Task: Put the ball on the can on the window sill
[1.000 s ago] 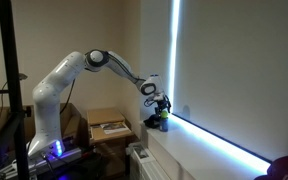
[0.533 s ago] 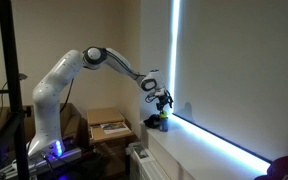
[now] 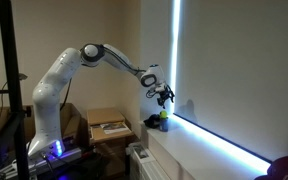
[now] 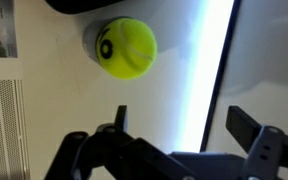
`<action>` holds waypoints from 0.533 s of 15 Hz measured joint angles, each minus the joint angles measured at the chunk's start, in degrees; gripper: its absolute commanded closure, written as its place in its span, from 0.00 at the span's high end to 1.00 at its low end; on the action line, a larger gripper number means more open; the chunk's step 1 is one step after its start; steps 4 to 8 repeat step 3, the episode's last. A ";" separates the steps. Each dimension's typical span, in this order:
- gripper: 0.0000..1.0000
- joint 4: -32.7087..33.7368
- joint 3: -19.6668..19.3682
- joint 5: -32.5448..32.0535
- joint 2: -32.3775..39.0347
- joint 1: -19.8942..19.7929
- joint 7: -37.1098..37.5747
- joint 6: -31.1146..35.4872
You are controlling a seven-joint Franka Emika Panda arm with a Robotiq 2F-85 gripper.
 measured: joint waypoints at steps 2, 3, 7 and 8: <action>1.00 0.21 1.80 5.23 -2.82 -2.45 -2.70 1.02; 1.00 0.23 2.52 7.14 -4.70 -3.76 -4.40 0.84; 1.00 0.23 2.52 7.14 -4.70 -3.76 -4.40 0.84; 1.00 0.23 2.52 7.14 -4.70 -3.76 -4.40 0.84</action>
